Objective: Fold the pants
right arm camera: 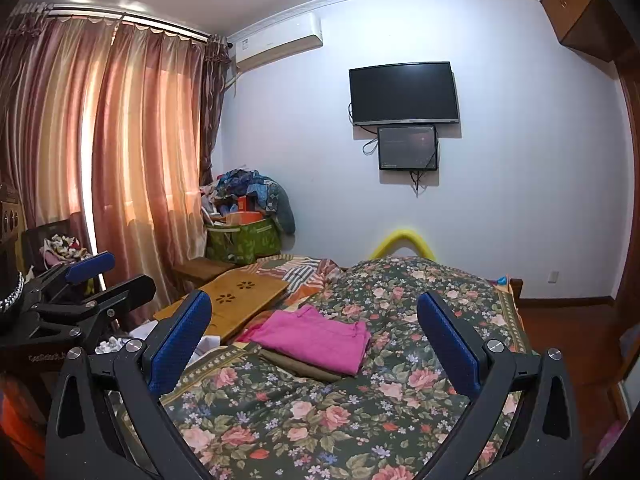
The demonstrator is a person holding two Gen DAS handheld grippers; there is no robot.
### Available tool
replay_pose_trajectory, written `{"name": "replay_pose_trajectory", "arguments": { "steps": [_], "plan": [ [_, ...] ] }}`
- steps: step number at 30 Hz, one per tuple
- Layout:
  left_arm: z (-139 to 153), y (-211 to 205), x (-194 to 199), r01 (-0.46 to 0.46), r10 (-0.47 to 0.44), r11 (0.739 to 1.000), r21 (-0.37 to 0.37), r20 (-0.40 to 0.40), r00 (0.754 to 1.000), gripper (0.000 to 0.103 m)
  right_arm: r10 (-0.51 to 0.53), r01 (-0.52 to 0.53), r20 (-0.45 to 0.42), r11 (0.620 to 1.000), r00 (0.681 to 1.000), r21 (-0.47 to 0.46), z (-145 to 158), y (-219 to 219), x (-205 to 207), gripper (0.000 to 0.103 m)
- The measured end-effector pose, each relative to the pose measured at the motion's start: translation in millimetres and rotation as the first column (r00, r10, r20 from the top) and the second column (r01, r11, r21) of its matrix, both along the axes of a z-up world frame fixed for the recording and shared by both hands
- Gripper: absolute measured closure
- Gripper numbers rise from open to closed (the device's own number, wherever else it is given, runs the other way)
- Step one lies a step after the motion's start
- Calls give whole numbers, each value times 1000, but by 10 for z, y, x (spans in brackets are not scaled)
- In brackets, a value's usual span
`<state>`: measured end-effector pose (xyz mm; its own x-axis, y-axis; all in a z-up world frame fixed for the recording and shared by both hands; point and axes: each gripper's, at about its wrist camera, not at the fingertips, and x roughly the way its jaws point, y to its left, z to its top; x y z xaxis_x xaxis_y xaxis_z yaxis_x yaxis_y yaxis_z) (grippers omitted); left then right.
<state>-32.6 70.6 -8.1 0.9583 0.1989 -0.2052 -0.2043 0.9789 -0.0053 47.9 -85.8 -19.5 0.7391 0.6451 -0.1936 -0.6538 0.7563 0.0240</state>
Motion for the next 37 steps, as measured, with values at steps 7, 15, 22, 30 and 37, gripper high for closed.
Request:
{"name": "replay_pose_trajectory", "arguments": {
  "steps": [7, 15, 22, 30, 37],
  "plan": [
    [0, -39, 6, 7, -7, 1000, -10, 2, 1000, 0, -3, 3, -1, 1000, 1000, 3, 10, -28, -17, 1],
    [2, -45, 23, 15, -15, 1000, -21, 1, 1000, 0, -5, 5, -1, 1000, 1000, 2, 15, -27, 4, 1],
    [-5, -63, 47, 34, -34, 999, -41, -8, 999, 0, -8, 8, -2, 1000, 1000, 5, 24, -45, 4, 1],
    [-10, -98, 38, 41, -42, 999, -31, -11, 999, 0, -11, 11, -4, 1000, 1000, 8, 29, -59, 9, 1],
    [-1, -92, 36, 39, -39, 999, -38, -12, 999, 0, -11, 11, -6, 1000, 1000, 8, 29, -55, 5, 1]
  ]
}}
